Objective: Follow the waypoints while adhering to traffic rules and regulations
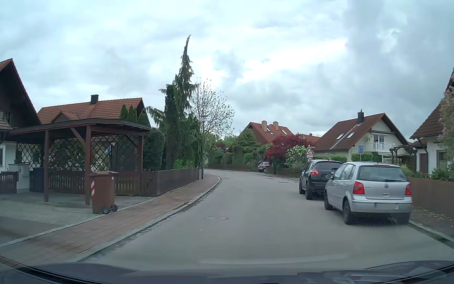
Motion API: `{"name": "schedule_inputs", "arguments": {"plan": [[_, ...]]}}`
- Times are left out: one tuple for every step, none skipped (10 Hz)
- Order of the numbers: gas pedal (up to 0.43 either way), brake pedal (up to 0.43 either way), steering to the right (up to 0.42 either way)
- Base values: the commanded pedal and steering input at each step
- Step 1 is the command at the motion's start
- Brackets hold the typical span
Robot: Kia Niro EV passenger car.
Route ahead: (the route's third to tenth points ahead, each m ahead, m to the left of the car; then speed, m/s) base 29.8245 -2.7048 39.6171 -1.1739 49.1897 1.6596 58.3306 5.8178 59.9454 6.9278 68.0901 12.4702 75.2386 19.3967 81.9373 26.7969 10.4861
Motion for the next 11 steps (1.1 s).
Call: {"name": "schedule_inputs", "arguments": {"plan": [[0.067, 0.012, 0.000], [0.067, 0.012, 0.004], [0.059, 0.012, 0.009], [0.059, 0.012, 0.013], [0.059, 0.012, 0.018], [0.059, 0.012, 0.027], [0.059, 0.012, 0.035], [0.059, 0.012, 0.043], [0.059, 0.012, 0.048], [0.059, 0.012, 0.050], [0.059, 0.012, 0.051]]}}
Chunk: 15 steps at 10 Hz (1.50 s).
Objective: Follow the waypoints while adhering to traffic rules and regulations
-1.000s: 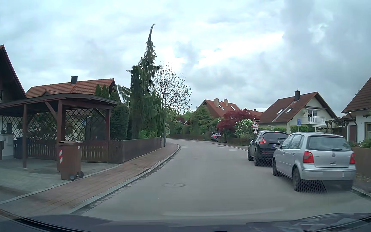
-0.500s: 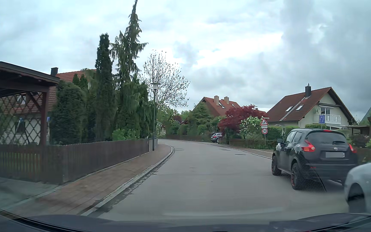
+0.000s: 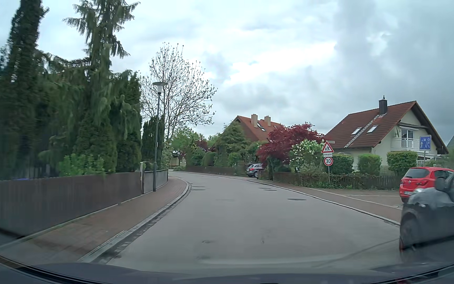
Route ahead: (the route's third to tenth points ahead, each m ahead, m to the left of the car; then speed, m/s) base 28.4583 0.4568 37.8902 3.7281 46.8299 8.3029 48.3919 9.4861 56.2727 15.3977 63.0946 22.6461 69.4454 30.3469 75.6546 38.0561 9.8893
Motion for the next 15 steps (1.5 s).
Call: {"name": "schedule_inputs", "arguments": {"plan": [[0.059, 0.012, 0.051], [0.059, 0.012, 0.051], [0.059, 0.006, 0.046], [0.059, 0.012, 0.039], [0.059, 0.012, 0.031], [0.059, 0.006, 0.023], [0.059, 0.012, 0.016], [0.059, 0.012, 0.008], [0.059, 0.012, 0.003], [0.059, 0.012, -0.007], [0.059, 0.012, -0.016], [0.059, 0.012, -0.029], [0.059, 0.012, -0.045], [0.059, 0.012, -0.058], [0.067, 0.012, -0.072]]}}
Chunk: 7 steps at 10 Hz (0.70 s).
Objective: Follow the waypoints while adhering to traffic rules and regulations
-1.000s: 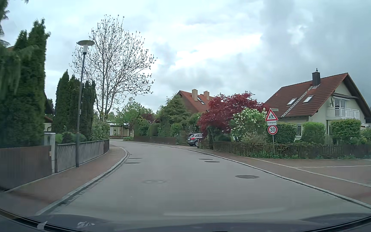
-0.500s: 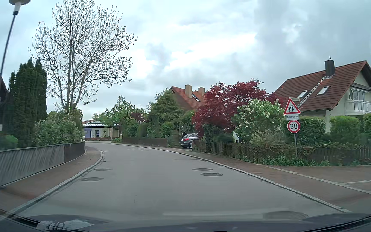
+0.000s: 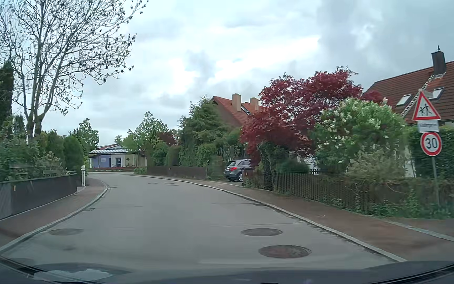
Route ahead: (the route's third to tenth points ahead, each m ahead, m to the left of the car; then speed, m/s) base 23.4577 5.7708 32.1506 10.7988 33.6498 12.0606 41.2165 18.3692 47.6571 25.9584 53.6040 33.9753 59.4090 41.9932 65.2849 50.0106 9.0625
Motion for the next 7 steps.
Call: {"name": "schedule_inputs", "arguments": {"plan": [[0.067, 0.012, -0.082], [0.067, 0.012, -0.087], [0.067, 0.012, -0.087], [0.067, 0.012, -0.085], [0.067, 0.012, -0.084], [0.067, 0.006, -0.083], [0.067, 0.012, -0.081]]}}
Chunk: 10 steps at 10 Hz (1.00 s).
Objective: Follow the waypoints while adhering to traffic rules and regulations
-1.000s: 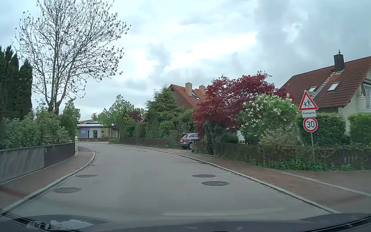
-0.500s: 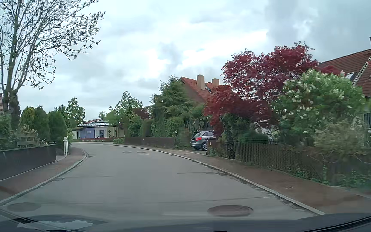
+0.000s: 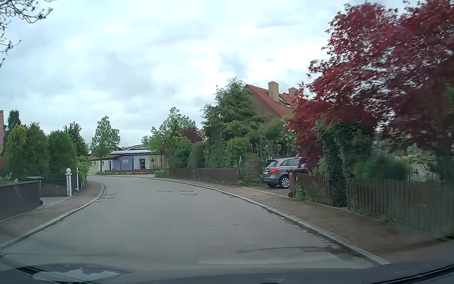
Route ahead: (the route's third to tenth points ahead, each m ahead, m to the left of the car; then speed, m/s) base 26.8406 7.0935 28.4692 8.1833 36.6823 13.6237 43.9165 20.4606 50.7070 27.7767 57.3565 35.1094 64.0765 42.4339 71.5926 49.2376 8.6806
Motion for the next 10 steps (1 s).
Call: {"name": "schedule_inputs", "arguments": {"plan": [[0.067, 0.012, -0.074], [0.067, 0.012, -0.072], [0.047, 0.012, -0.071], [0.000, 0.012, -0.069], [0.000, 0.012, -0.069], [0.000, 0.012, -0.067], [0.000, 0.012, -0.066], [0.000, 0.012, -0.068], [0.000, 0.018, -0.075], [0.000, 0.043, -0.080]]}}
